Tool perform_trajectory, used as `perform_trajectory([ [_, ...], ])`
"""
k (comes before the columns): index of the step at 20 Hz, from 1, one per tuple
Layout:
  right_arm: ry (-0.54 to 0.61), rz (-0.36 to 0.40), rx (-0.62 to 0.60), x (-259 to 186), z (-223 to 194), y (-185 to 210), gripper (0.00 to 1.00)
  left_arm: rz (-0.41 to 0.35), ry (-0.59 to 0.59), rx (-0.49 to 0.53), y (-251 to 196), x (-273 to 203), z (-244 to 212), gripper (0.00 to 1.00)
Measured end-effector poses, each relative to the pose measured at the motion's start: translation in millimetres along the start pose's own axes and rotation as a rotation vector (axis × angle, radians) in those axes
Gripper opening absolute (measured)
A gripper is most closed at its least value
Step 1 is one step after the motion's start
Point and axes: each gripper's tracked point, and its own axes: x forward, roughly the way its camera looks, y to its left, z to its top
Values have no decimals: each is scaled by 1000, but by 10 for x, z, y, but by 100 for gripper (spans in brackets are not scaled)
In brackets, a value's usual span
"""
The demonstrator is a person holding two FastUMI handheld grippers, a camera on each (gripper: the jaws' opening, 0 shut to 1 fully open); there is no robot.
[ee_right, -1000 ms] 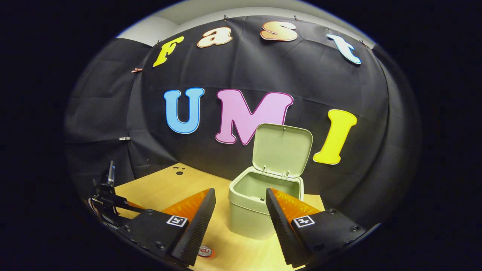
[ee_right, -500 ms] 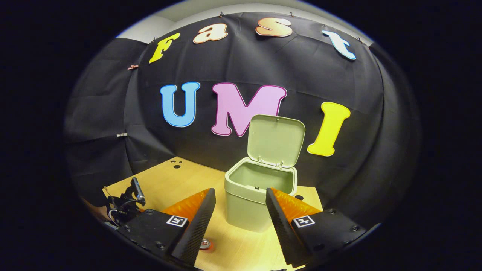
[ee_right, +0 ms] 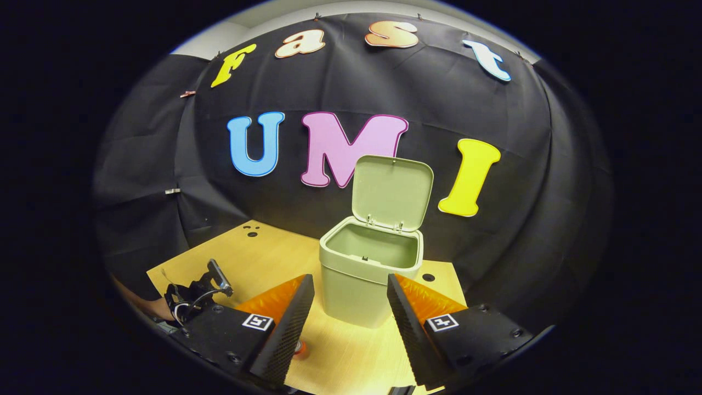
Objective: Press the lid of the desktop garbage bin to open it, pick up the crumpled paper on the desktop and throw it into the bin, then pick up the pop can on the desktop and drop it into the bin, and finally close the garbage bin lid.
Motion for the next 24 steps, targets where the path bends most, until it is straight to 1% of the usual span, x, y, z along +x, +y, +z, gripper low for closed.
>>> perform_trajectory([
  [1,2,-1,-2,-3,-13,-1,86,6,-4,1,24,0,12,55],
  [3,9,0,-8,-2,-37,1,86,-3,-9,-5,5,-3,20,45],
  [4,12,4,-9,1,-50,13,86,-3,-12,-6,1,-17,32,46],
  [5,15,9,-8,4,-65,34,86,1,-17,-5,21,-22,39,36],
  [6,16,12,-8,8,-70,47,86,3,-26,-5,35,-50,71,40],
  [8,17,21,-7,23,-85,69,86,-1,-49,-16,55,-142,154,40],
  [9,17,25,-6,37,-91,86,86,-5,-66,-25,75,-231,207,36],
  [10,18,29,-5,39,-97,95,86,-7,-88,-35,89,-317,284,40],
  [11,20,32,-3,51,-113,110,86,-11,-112,-45,90,-393,367,36],
  [13,23,40,4,63,-134,129,86,-17,-168,-61,106,-571,587,36],
  [14,25,44,9,72,-144,142,86,-19,-199,-65,111,-667,720,40],
  [18,31,58,15,105,-191,172,86,-24,-326,-77,129,-1066,1223,40],
  [22,31,61,26,126,-208,170,86,-33,-465,-74,127,-1446,1840,40],
  [23,30,60,26,114,-203,162,86,-39,-498,-70,100,-1534,1977,40],
  [24,31,57,24,115,-210,146,86,-41,-529,-66,85,-1621,2123,36],
])
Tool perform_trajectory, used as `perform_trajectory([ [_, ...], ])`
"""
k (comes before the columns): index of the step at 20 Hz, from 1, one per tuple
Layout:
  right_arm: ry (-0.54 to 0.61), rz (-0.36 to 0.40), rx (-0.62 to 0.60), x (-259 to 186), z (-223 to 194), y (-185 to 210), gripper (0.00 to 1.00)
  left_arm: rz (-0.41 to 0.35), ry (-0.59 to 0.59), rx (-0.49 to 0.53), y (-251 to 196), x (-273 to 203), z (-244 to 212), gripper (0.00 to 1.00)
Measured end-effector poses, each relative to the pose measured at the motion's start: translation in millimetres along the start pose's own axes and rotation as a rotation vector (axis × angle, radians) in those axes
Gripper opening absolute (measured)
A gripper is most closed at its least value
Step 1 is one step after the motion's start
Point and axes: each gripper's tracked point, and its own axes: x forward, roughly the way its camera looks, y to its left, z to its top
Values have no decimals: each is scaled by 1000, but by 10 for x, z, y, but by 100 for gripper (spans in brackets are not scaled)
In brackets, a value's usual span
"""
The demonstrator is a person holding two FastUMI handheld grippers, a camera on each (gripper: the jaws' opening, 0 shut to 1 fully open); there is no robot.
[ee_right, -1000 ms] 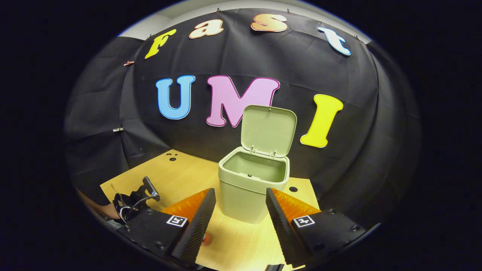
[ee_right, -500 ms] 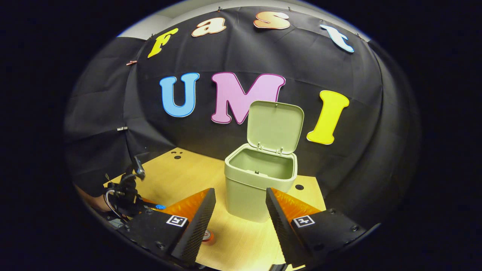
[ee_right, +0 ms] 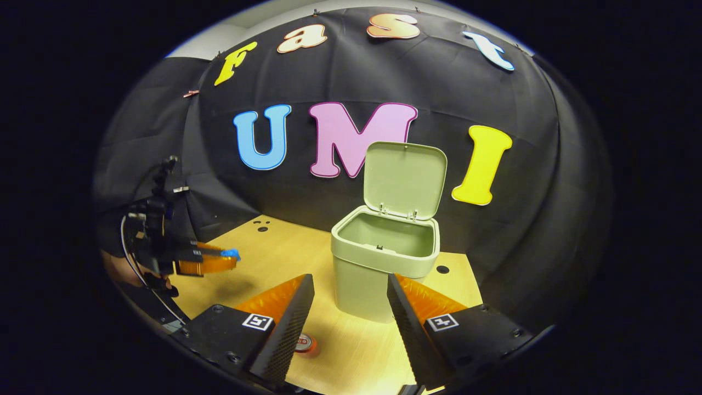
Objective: Press the lid of the desktop garbage bin to open it, pick up the crumpled paper on the desktop and throw it into the bin, then pick up the pop can on the desktop and drop it into the bin, and finally close the garbage bin lid.
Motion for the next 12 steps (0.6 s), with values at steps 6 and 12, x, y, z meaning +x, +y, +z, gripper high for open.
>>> perform_trajectory([
  [6,8,-23,1,-69,-46,-77,86,-53,-161,26,-192,38,840,40],
  [12,25,-50,15,-146,-146,-130,86,-156,-235,63,-597,359,1351,39],
])
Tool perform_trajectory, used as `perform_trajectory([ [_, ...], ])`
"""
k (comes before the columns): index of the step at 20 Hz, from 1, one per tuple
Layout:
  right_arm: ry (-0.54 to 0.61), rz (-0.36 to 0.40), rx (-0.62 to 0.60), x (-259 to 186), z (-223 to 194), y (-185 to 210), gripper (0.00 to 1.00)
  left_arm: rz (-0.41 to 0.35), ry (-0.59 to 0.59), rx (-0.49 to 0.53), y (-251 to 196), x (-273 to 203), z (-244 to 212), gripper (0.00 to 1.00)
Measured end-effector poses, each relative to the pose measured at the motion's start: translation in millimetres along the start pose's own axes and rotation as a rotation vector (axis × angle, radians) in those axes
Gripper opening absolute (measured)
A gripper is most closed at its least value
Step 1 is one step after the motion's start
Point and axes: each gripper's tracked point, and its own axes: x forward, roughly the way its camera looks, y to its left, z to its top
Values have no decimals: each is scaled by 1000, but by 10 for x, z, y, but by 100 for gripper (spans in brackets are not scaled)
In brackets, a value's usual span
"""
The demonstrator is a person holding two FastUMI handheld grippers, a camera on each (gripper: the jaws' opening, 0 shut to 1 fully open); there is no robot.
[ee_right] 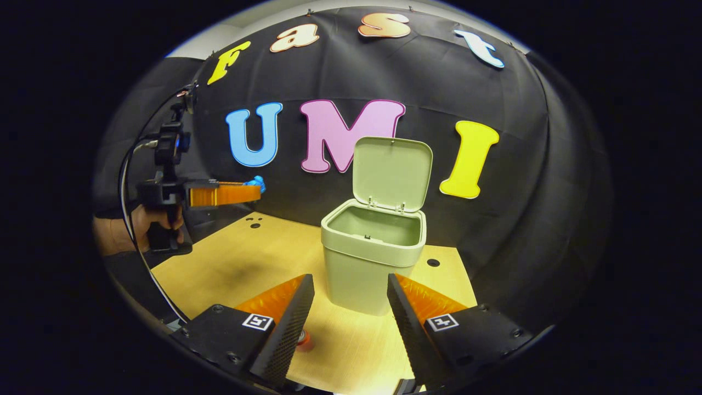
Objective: Press the lid of the desktop garbage bin to open it, pick up the crumpled paper on the desktop and throw it into the bin, then pick up the pop can on the desktop and drop it into the bin, and finally close the garbage bin lid.
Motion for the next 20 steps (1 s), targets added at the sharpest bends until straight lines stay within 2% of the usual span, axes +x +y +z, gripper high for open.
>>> perform_trajectory([
  [7,13,-39,34,-235,-125,-128,86,-100,-3,65,-435,663,84,39],
  [8,15,-44,38,-239,-135,-147,86,-113,1,73,-488,729,86,43],
  [10,18,-58,43,-243,-160,-215,86,-131,19,91,-583,876,0,40],
  [20,48,-108,87,-264,-298,-546,86,-149,86,126,-778,1406,-303,40],
])
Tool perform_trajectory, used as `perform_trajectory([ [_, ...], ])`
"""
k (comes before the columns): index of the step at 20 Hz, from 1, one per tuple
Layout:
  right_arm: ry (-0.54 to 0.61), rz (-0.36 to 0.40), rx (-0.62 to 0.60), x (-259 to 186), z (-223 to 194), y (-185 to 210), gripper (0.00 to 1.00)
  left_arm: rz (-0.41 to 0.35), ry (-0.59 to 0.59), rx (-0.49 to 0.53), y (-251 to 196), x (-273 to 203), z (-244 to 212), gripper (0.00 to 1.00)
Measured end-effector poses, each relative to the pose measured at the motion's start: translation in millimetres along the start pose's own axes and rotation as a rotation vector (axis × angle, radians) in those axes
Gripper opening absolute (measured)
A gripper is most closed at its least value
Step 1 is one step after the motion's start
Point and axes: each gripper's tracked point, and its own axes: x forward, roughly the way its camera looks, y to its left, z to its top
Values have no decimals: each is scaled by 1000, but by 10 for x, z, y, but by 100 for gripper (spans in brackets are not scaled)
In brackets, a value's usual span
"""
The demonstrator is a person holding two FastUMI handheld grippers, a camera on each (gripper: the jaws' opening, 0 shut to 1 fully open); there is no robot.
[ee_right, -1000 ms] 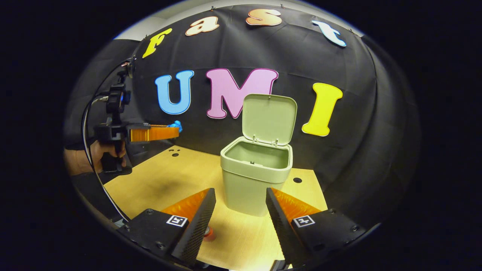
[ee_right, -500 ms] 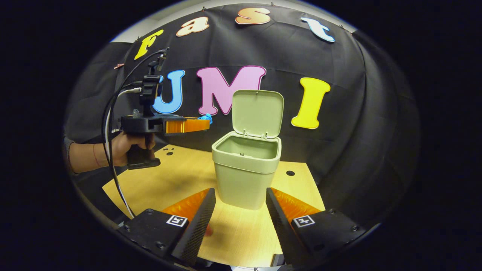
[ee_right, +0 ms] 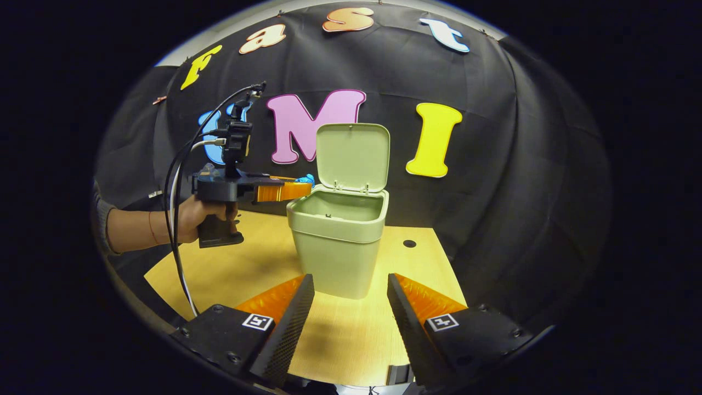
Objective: Press the lid of the desktop garbage bin to open it, pick up the crumpled paper on the desktop and throw it into the bin, then pick up the pop can on the desktop and drop it into the bin, and finally close the garbage bin lid.
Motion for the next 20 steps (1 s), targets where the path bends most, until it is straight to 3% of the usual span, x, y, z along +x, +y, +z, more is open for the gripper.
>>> perform_trajectory([
  [1,1,-2,4,14,-1,-27,86,1,5,4,-3,30,-14,36],
  [4,0,-4,10,57,9,-59,86,4,5,10,-18,72,-18,41],
  [7,4,10,3,94,-3,-9,86,1,4,24,-18,103,-30,86],
  [9,6,21,2,111,-10,36,88,6,4,25,-20,72,-19,93],
  [10,4,31,3,120,-5,71,87,16,0,23,9,37,-2,94],
  [13,10,76,-8,141,-26,227,96,36,-14,6,56,-130,30,95],
  [20,86,262,-72,137,-353,839,97,105,-67,-34,249,-803,145,95],
])
